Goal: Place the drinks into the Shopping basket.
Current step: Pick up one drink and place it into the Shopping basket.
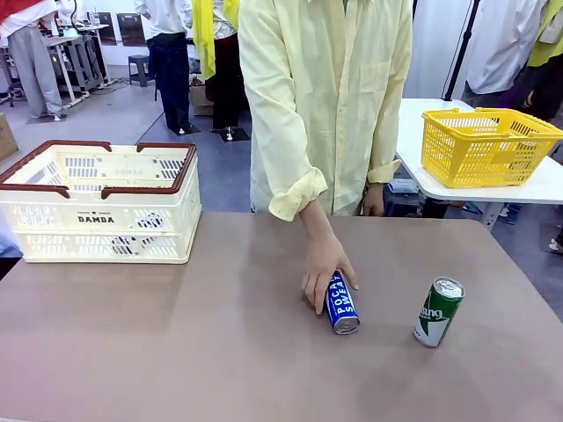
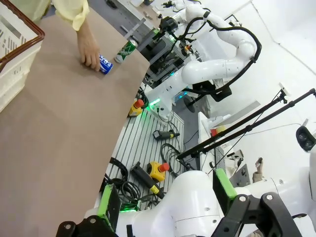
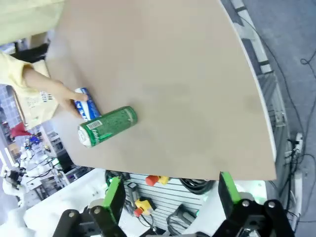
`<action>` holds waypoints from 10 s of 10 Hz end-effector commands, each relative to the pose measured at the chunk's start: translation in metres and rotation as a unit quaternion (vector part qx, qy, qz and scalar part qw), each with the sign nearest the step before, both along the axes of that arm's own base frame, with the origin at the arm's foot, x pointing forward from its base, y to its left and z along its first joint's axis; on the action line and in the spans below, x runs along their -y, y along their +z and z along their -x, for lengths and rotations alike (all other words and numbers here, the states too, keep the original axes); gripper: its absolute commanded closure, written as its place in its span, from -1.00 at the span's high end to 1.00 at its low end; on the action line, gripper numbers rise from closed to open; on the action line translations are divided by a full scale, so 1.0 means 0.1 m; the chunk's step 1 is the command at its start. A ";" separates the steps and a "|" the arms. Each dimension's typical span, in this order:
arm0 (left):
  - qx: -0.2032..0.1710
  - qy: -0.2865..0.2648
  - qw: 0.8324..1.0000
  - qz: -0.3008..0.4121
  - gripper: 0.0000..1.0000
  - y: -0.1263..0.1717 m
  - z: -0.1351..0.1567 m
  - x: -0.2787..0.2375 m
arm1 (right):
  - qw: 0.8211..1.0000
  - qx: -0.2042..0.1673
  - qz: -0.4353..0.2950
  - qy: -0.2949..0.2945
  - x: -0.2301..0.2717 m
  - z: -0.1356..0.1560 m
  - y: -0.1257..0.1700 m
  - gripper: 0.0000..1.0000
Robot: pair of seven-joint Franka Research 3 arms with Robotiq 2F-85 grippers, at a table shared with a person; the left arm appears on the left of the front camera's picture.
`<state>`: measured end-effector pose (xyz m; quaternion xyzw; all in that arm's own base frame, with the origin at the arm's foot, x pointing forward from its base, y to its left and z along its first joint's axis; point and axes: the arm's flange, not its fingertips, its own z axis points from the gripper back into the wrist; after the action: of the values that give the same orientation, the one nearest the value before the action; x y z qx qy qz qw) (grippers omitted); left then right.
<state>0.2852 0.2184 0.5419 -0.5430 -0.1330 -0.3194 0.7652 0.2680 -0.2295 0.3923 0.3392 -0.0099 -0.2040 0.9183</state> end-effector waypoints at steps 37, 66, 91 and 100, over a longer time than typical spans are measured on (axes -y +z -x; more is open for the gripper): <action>-0.001 0.008 1.000 0.006 1.00 0.02 0.00 0.03 | 0.900 0.024 0.350 0.260 -3.50 -0.51 0.26 1.00; -0.001 0.008 1.000 0.006 1.00 0.02 0.00 0.03 | 0.889 0.093 0.314 0.320 -4.25 -0.87 1.17 -1.00; -0.001 0.008 1.000 0.006 1.00 0.02 0.00 0.03 | 0.771 0.062 0.337 0.536 -7.13 -1.04 0.32 1.00; -0.001 0.008 1.000 0.006 1.00 0.02 0.00 0.03 | 0.984 0.058 -0.117 0.120 -0.66 -0.70 1.02 1.00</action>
<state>0.2853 0.2186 0.5415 -0.5429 -0.1335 -0.3189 0.7653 0.3605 -0.0209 0.5393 0.3623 0.0348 -0.0026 0.9314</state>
